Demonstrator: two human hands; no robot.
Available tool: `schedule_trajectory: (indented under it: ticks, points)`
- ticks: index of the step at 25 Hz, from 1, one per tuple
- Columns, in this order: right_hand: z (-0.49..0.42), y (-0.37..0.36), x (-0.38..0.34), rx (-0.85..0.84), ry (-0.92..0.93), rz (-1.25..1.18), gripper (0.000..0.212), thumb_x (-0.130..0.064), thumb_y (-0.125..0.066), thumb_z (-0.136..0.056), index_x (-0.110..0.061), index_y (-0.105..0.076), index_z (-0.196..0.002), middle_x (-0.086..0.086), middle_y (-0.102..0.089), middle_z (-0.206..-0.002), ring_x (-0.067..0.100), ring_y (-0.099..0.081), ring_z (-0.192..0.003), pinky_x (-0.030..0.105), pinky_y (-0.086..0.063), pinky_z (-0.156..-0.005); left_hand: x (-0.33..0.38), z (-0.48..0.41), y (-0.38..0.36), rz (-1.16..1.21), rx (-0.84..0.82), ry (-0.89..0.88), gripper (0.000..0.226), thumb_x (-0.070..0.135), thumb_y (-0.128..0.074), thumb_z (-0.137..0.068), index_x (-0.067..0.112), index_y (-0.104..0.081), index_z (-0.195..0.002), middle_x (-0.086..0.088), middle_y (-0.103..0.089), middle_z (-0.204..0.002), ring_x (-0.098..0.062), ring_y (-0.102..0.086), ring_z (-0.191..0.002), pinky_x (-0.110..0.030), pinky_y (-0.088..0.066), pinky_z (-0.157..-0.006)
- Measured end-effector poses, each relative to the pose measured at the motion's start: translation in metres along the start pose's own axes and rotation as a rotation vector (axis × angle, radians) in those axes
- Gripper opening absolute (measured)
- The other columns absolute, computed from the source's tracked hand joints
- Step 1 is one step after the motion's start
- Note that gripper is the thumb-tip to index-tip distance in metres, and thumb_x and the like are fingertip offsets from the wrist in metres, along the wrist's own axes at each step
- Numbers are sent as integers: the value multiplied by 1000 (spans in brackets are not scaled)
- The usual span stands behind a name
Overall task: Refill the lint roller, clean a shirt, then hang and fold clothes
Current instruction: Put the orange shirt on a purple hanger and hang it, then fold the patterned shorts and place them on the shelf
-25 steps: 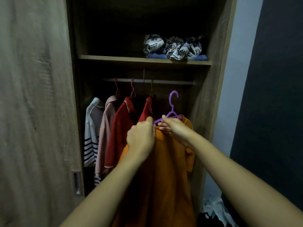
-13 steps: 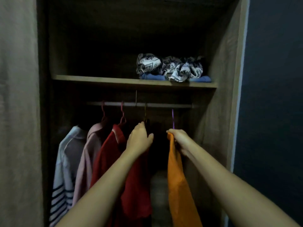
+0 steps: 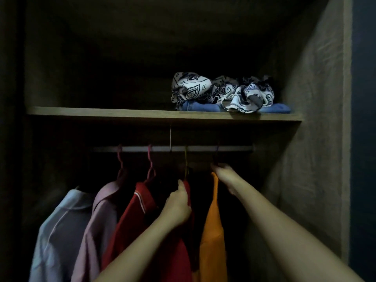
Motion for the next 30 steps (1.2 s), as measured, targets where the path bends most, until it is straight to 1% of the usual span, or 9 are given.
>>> schedule_trajectory:
  ticks: [6,9,12,16,18,21,23,26,30]
  points:
    - [-2,-5,38,7,-18,135,33,-12,-40,-96,3,-58,-119,13,-63,-107,17,-55,-95,23,-43,-70,2,5,-2,-33,-32,-16,83,-2,-48,-86,6,6,-149,-23,-47,-134,-34,-51,-121,-36,-41,-103]
    - [-1,1,31,0,-10,342,36,-24,-40,-97,-3,-59,-120,16,-63,-115,29,-58,-108,30,-46,-85,7,13,2,-175,-43,-36,76,4,-48,-90,6,0,-149,-18,-44,-138,-33,-51,-122,-37,-42,-101]
    - [23,17,-17,333,346,691,40,-40,-39,-93,-14,-59,-116,15,-62,-113,35,-59,-105,37,-47,-86,34,41,42,-335,369,-282,37,26,-42,-96,11,-46,-130,-6,-61,-115,-23,-64,-100,-33,-54,-80]
    - [85,40,-119,754,1058,594,28,-38,-44,-85,-18,-60,-95,5,-59,-91,21,-49,-88,35,-35,-78,84,75,154,97,1073,-876,25,24,-50,-88,7,-66,-97,-8,-68,-88,-12,-60,-82,-21,-45,-74]
    - [93,49,-165,823,1127,644,29,-39,-47,-82,-19,-60,-99,4,-58,-96,19,-44,-94,34,-31,-82,106,43,207,160,981,-784,39,25,-59,-87,5,-58,-121,-14,-62,-118,-15,-56,-109,-13,-35,-92]
    - [72,53,-208,757,871,965,54,-58,-45,-78,-30,-49,-125,4,-50,-131,27,-40,-122,46,-24,-104,123,-36,237,96,472,-455,86,42,-71,-78,16,-25,-147,-15,-24,-153,-26,-26,-141,-29,-22,-113]
    - [52,54,-216,526,645,1066,73,-71,-44,-76,-37,-30,-139,3,-37,-146,32,-31,-134,53,-16,-110,128,-58,231,54,284,-411,72,41,-71,-78,18,-39,-138,-14,-41,-142,-27,-40,-132,-25,-36,-102]
    - [45,51,-221,321,634,1068,94,-76,-52,-67,-37,-16,-144,4,-34,-149,31,-29,-137,56,-17,-111,135,-55,230,217,465,-499,12,20,-65,-84,21,-54,-89,-2,-60,-89,-22,-60,-94,-21,-36,-65]
    - [67,59,-236,389,807,849,114,-74,-65,-56,-37,-4,-145,5,-33,-149,30,-31,-137,54,-27,-109,157,-3,258,703,461,-727,18,11,-63,-83,23,-51,-78,0,-59,-78,-12,-58,-75,-31,-49,-65]
Point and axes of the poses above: each hand's wrist, its own z-axis away from the middle knuckle, its own y-axis out of the back of the hand, x = y × z, the point moved 4 cm from there along -z, towards the middle knuckle
